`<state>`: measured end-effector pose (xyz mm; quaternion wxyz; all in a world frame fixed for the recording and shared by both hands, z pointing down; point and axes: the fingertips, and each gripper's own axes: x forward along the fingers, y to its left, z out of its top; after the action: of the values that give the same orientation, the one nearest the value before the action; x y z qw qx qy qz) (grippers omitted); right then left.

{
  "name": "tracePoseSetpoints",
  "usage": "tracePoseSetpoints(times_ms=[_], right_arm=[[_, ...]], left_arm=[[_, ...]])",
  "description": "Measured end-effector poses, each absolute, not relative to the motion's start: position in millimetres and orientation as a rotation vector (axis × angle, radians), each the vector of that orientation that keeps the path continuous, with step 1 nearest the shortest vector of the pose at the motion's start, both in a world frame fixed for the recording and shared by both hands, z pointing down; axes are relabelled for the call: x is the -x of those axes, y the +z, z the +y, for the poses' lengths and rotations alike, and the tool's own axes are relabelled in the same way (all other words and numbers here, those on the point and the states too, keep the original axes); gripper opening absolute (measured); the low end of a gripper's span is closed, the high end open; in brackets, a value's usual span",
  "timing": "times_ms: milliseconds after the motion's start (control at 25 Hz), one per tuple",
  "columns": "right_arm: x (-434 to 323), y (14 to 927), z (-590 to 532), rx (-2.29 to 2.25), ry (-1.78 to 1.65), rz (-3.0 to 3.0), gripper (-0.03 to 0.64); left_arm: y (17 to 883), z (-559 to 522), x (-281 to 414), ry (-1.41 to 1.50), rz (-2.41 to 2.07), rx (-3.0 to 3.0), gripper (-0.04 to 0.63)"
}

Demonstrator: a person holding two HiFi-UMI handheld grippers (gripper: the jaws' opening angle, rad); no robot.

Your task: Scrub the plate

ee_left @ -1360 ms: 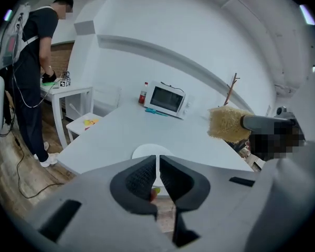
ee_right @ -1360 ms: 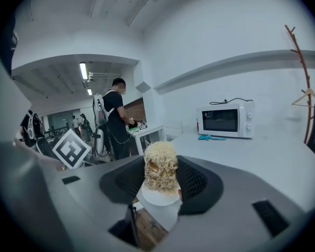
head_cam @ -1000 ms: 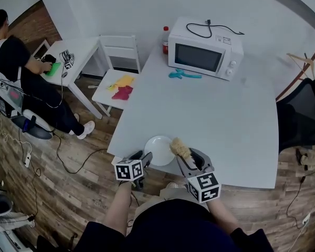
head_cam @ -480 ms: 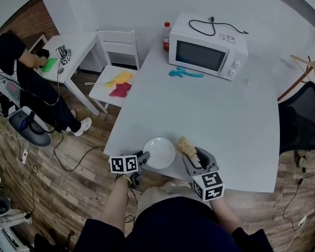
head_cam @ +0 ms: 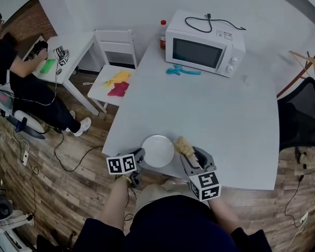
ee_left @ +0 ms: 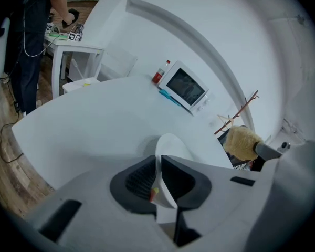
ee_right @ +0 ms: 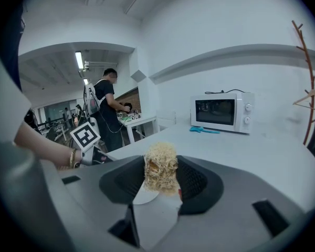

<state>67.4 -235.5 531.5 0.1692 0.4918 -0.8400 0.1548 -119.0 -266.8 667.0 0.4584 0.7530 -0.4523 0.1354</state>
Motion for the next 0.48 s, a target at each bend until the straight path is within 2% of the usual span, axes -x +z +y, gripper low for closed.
tracePoseSetpoints(times_ms=[480], right_arm=[[-41.8, 572.5, -235.5, -1.263, 0.532, -2.367, 0.179]], left_arm=[[619.6, -277.7, 96.7, 0.263, -1.075, -1.977, 0.032]])
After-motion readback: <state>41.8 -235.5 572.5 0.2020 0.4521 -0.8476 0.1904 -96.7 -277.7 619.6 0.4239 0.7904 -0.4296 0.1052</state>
